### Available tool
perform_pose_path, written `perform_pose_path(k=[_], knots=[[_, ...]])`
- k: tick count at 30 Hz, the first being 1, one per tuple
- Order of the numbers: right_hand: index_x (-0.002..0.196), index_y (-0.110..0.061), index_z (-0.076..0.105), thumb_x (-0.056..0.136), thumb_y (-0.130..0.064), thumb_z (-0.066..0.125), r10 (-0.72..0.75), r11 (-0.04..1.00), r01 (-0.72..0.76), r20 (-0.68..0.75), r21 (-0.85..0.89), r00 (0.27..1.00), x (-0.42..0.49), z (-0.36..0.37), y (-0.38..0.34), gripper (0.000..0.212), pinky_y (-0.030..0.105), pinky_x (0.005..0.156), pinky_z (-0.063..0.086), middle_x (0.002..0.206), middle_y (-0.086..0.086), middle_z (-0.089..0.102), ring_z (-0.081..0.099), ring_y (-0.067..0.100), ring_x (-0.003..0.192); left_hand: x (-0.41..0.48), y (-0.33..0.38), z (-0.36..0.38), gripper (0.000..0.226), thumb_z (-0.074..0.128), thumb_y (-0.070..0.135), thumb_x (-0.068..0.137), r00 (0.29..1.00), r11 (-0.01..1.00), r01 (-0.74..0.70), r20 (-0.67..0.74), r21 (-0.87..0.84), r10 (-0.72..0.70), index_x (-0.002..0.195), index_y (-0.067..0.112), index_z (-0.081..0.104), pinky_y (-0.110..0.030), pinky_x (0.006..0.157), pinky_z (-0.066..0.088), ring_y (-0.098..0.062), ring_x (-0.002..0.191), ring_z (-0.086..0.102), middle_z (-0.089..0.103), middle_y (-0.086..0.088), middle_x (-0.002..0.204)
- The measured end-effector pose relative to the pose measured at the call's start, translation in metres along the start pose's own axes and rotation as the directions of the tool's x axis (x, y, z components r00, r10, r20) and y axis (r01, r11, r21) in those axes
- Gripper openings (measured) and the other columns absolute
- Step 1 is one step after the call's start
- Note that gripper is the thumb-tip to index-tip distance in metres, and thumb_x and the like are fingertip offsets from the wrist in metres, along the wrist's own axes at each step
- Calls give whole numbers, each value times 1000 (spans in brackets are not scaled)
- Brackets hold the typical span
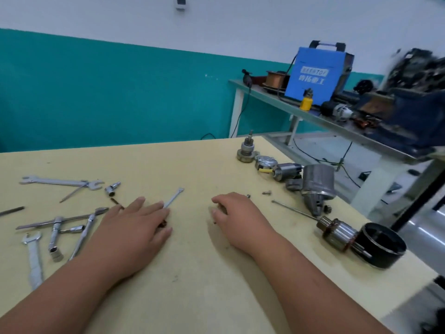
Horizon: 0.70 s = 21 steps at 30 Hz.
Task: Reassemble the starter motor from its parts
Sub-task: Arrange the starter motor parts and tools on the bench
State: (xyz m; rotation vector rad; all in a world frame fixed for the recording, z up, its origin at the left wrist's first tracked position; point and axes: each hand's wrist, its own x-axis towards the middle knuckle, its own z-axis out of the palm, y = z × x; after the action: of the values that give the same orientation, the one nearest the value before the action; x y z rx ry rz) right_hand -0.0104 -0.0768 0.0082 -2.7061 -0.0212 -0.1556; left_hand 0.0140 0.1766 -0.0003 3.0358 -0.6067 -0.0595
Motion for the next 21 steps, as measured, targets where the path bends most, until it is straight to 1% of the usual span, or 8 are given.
perform_pose_path(k=[2, 4, 7, 9, 12, 16, 19, 21], knots=[[138, -26, 63, 102, -38, 52, 26, 999, -29, -102, -26, 994, -1, -7, 13, 40, 39, 115, 37, 144, 1, 58, 46, 24, 137, -2, -2, -2, 55, 21, 65, 107, 999, 999, 48, -3, -9, -48, 157, 47, 36, -52, 127, 22, -15, 165, 10, 20, 27, 174], [144, -30, 58, 103, -43, 49, 108, 987, -127, -187, -96, 977, 4, -18, 34, 45, 41, 122, 27, 159, 3, 44, 32, 26, 150, -4, -3, -5, 55, 19, 66, 106, 996, 997, 81, -24, 20, -80, 152, 45, 41, -51, 124, 27, -15, 164, 14, 27, 27, 171], [156, -31, 38, 105, -56, 36, 280, 923, -286, -63, -258, 958, 15, -29, 67, 57, 53, 126, 16, 173, 6, 17, 12, 31, 159, -5, -6, -7, 55, 18, 65, 106, 990, 988, 138, -28, 62, -136, 147, 40, 45, -51, 122, 29, -17, 163, 17, 33, 25, 167], [148, -25, 42, 105, -57, 30, 315, 905, -294, 21, -308, 949, 20, -27, 78, 56, 57, 122, 23, 169, 9, 23, 20, 32, 156, -4, -10, -5, 53, 19, 63, 106, 981, 978, 193, -18, 85, -192, 140, 37, 49, -56, 122, 26, -20, 163, 15, 37, 22, 164], [139, -18, 46, 104, -54, 28, 252, 922, -229, 33, -312, 967, 18, -17, 70, 53, 52, 117, 30, 162, 12, 32, 31, 30, 148, 4, -23, 4, 60, 16, 67, 103, 963, 956, 269, -21, 118, -269, 137, 34, 52, -60, 120, 24, -23, 162, 14, 39, 19, 163], [130, -16, 49, 102, -54, 31, 53, 959, -31, 69, -280, 996, -1, 6, 23, 51, 50, 112, 32, 149, 10, 40, 35, 30, 142, 20, -51, 23, 67, 10, 70, 98, 932, 922, 362, -60, 140, -357, 130, 31, 55, -64, 115, 28, -29, 159, 17, 43, 19, 158], [145, -11, 41, 104, -53, 32, -85, 966, 124, 173, -228, 981, -17, 23, -17, 59, 51, 124, 18, 166, 12, 25, 20, 28, 154, 30, -69, 36, 73, 10, 70, 94, 940, 925, 341, -77, 170, -332, 120, 24, 60, -66, 118, 29, -42, 152, 23, 52, 4, 153], [157, -12, 29, 107, -53, 35, -133, 969, 173, 217, -177, 967, -27, 22, -36, 66, 49, 129, 4, 173, 9, 10, 4, 26, 160, 32, -67, 36, 72, 18, 66, 95, 955, 958, 265, -167, 107, -245, 122, 19, 64, -69, 118, 30, -49, 148, 31, 56, -9, 151]])
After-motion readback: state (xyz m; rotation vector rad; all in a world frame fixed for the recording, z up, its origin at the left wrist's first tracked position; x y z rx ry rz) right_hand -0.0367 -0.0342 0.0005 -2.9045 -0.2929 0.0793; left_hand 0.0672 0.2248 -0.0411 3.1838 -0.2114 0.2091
